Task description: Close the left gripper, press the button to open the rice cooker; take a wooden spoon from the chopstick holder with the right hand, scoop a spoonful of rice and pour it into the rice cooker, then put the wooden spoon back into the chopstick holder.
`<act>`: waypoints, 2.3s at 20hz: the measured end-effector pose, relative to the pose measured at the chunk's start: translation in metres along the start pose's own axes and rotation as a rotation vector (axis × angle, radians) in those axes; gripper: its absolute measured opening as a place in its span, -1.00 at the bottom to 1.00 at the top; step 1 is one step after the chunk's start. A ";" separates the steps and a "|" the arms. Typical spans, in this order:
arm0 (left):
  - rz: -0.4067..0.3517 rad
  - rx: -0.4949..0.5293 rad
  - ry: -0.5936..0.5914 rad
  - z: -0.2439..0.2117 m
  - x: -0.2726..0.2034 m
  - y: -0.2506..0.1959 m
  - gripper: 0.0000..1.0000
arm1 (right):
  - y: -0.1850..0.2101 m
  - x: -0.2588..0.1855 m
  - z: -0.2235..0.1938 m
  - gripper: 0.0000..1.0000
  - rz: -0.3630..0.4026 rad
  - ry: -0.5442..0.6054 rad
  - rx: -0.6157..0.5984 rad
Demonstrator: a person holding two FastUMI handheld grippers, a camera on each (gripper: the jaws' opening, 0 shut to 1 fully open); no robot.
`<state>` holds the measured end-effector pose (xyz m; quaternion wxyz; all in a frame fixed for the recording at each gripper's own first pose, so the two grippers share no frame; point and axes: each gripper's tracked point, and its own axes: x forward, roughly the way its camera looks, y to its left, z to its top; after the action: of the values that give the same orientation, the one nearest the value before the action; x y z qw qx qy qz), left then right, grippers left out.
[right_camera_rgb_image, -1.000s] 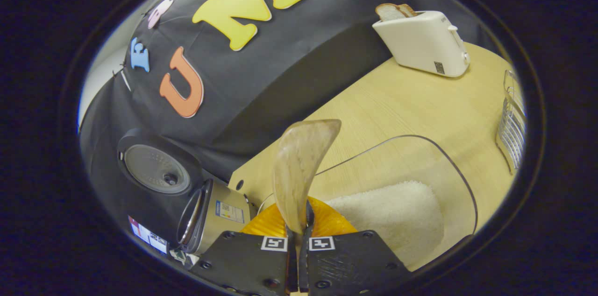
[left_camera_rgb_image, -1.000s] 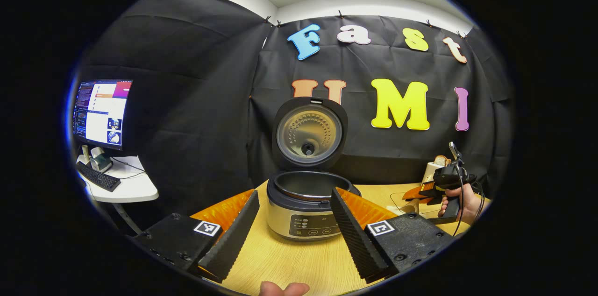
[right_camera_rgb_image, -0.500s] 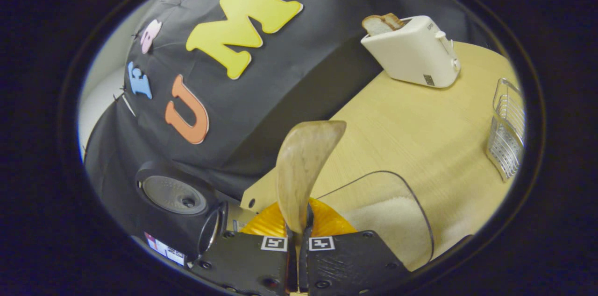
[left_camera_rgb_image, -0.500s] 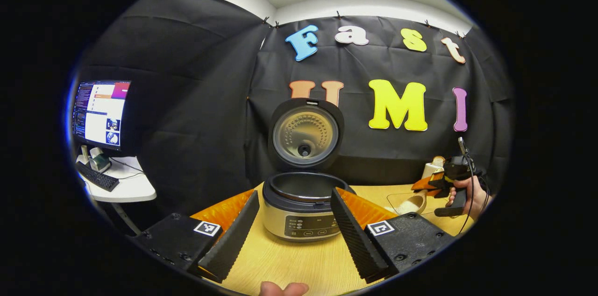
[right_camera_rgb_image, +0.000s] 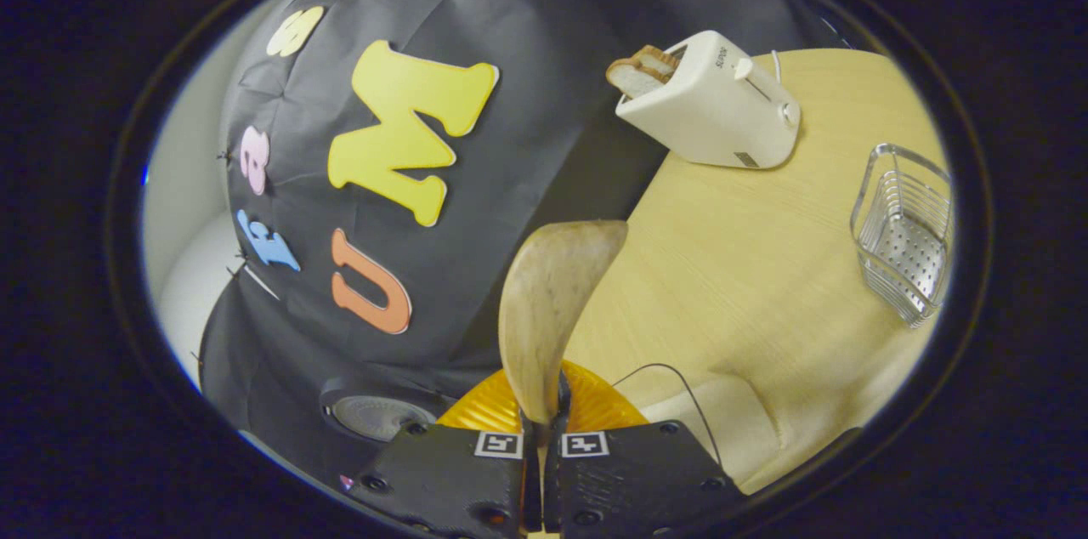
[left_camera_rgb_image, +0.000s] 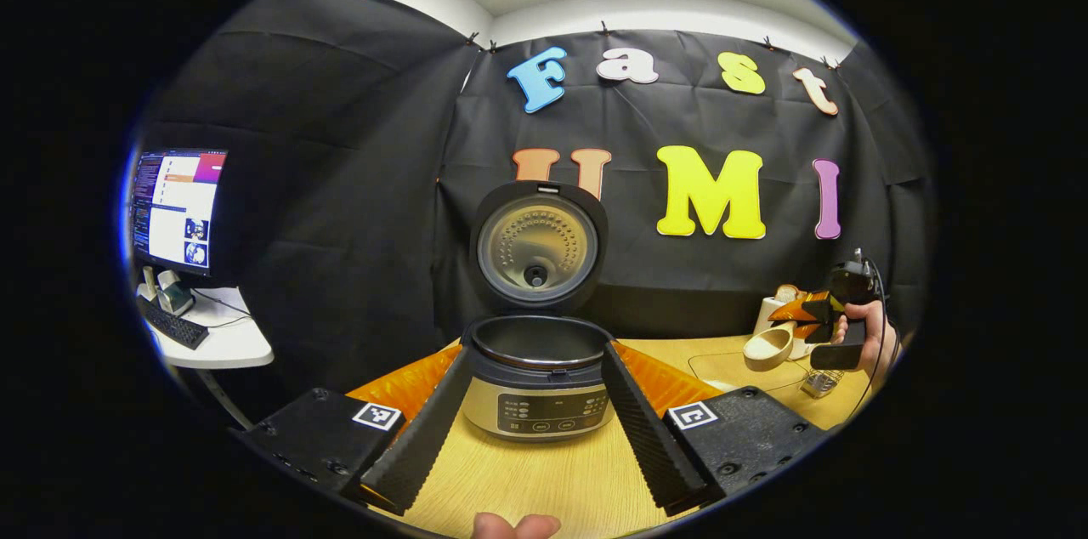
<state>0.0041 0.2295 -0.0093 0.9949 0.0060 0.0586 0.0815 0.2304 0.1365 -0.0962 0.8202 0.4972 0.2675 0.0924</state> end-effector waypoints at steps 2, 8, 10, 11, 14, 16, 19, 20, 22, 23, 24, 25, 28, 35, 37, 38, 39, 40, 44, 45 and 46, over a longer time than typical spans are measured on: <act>-0.017 -0.013 0.001 0.000 0.000 -0.007 0.95 | 0.003 -0.003 0.006 -0.96 0.006 -0.009 -0.013; -0.022 0.010 0.004 -0.001 0.000 -0.011 0.96 | 0.049 -0.004 0.000 -0.96 0.095 0.019 0.036; -0.023 0.017 0.002 0.000 -0.001 -0.011 0.96 | 0.067 -0.001 -0.012 -0.96 0.123 0.049 0.033; -0.020 0.022 0.002 0.000 -0.001 -0.009 0.96 | 0.075 0.001 -0.018 -0.96 0.132 0.063 0.027; 0.001 0.035 0.001 0.002 -0.002 0.000 0.96 | 0.102 0.009 -0.043 -1.00 0.168 0.112 0.040; 0.013 0.044 0.000 0.003 -0.004 0.006 0.96 | 0.118 0.020 -0.062 -0.96 0.180 0.153 0.056; 0.005 0.031 0.021 -0.001 -0.006 0.011 0.95 | 0.146 0.039 -0.086 -0.96 0.186 0.194 0.059; 0.005 0.031 0.025 -0.001 -0.007 0.013 0.96 | 0.155 0.045 -0.094 -1.00 0.186 0.196 0.050; 0.018 0.045 0.023 0.001 -0.009 0.020 0.96 | 0.176 0.061 -0.112 -0.96 0.187 0.208 0.009; 0.021 0.048 0.023 0.001 -0.010 0.023 0.96 | 0.185 0.068 -0.122 -0.96 0.189 0.215 -0.008; 0.017 0.045 0.024 0.000 -0.010 0.024 0.96 | 0.195 0.074 -0.132 -0.96 0.190 0.225 -0.029; 0.010 0.039 0.029 0.000 -0.011 0.024 0.96 | 0.202 0.080 -0.142 -0.96 0.191 0.228 -0.060; 0.009 0.027 0.026 0.002 -0.014 0.029 0.96 | 0.218 0.099 -0.166 -0.96 0.180 0.217 -0.176; -0.036 0.001 0.019 0.003 -0.015 0.019 0.96 | 0.228 0.139 -0.179 -0.92 0.141 0.121 -0.348; -0.046 0.000 0.022 0.002 -0.013 0.016 0.96 | 0.229 0.148 -0.189 -0.96 0.131 0.109 -0.400; -0.046 0.001 0.027 0.001 -0.013 0.017 0.96 | 0.229 0.152 -0.194 -0.96 0.124 0.105 -0.444; -0.045 0.004 0.032 -0.001 -0.013 0.018 0.96 | 0.230 0.155 -0.200 -0.96 0.121 0.100 -0.497; -0.044 0.008 0.037 -0.002 -0.013 0.018 0.96 | 0.232 0.158 -0.203 -0.96 0.121 0.086 -0.539; -0.022 0.012 0.033 0.000 -0.014 0.025 0.96 | 0.241 0.165 -0.214 -0.96 0.119 0.065 -0.620; -0.022 0.014 0.027 0.001 -0.014 0.025 0.96 | 0.242 0.166 -0.218 -0.96 0.120 0.061 -0.639; -0.021 0.018 0.023 0.002 -0.014 0.026 0.96 | 0.243 0.167 -0.219 -0.96 0.120 0.057 -0.658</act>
<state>-0.0136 0.2524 -0.0048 0.9949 0.0134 0.0710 0.0705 0.2819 0.4932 -0.0231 0.9221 0.2179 0.2161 0.2359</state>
